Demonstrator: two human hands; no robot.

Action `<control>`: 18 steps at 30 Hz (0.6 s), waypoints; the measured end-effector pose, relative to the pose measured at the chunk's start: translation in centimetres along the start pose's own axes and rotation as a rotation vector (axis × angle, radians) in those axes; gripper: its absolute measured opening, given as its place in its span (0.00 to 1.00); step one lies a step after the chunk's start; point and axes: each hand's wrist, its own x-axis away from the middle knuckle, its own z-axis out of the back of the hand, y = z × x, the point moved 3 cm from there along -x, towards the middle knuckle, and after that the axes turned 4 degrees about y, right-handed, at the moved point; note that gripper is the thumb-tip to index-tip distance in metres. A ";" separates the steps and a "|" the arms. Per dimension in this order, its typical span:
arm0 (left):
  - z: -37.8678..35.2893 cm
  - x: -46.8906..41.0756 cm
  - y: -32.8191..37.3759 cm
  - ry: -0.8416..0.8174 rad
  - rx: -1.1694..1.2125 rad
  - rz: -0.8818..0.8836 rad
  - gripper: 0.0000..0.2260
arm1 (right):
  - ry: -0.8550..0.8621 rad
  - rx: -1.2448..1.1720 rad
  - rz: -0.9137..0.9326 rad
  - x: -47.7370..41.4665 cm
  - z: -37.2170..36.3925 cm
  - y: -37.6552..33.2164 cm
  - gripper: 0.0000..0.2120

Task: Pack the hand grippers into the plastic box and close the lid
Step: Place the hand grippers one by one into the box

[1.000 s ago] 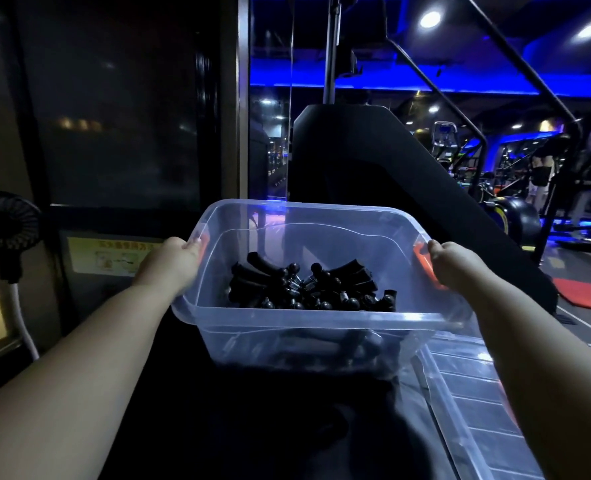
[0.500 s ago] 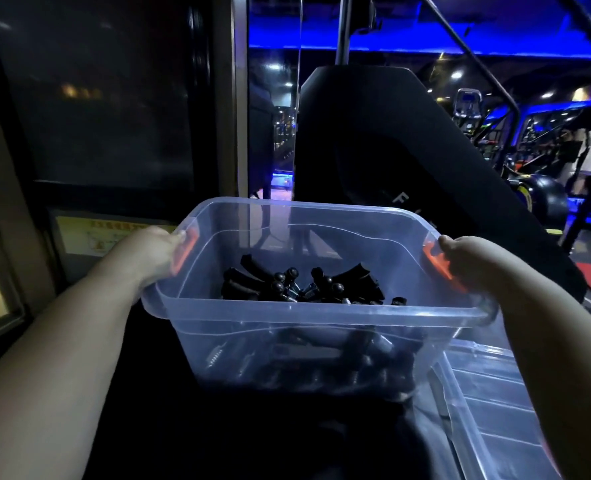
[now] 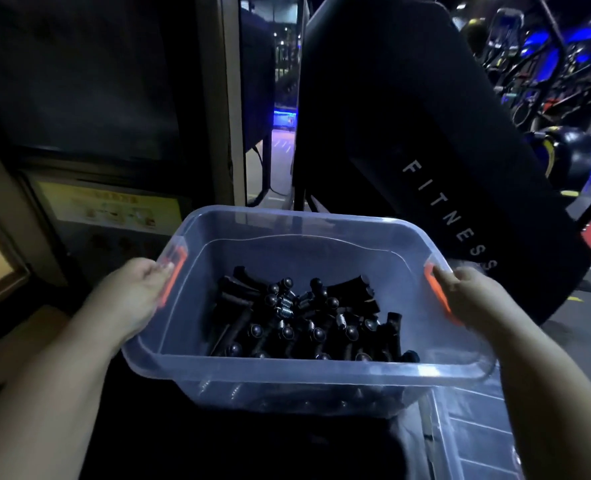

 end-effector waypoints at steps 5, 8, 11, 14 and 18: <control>1.1 3.4 3.5 0.001 -0.014 0.076 0.29 | -0.003 0.034 -0.050 0.4 0.2 -0.3 0.28; 1.2 3.6 4.3 -0.011 -0.001 0.114 0.25 | -0.033 0.039 -0.064 0.8 0.5 -0.9 0.28; 1.2 3.5 4.8 -0.024 -0.050 0.151 0.20 | -0.047 0.034 -0.079 1.4 0.8 -1.8 0.29; 1.3 3.4 5.2 -0.031 -0.093 0.146 0.17 | -0.059 0.080 -0.096 1.9 1.3 -2.6 0.29; 1.7 3.5 5.1 -0.042 -0.140 0.186 0.17 | -0.075 0.150 -0.120 2.8 1.8 -3.3 0.29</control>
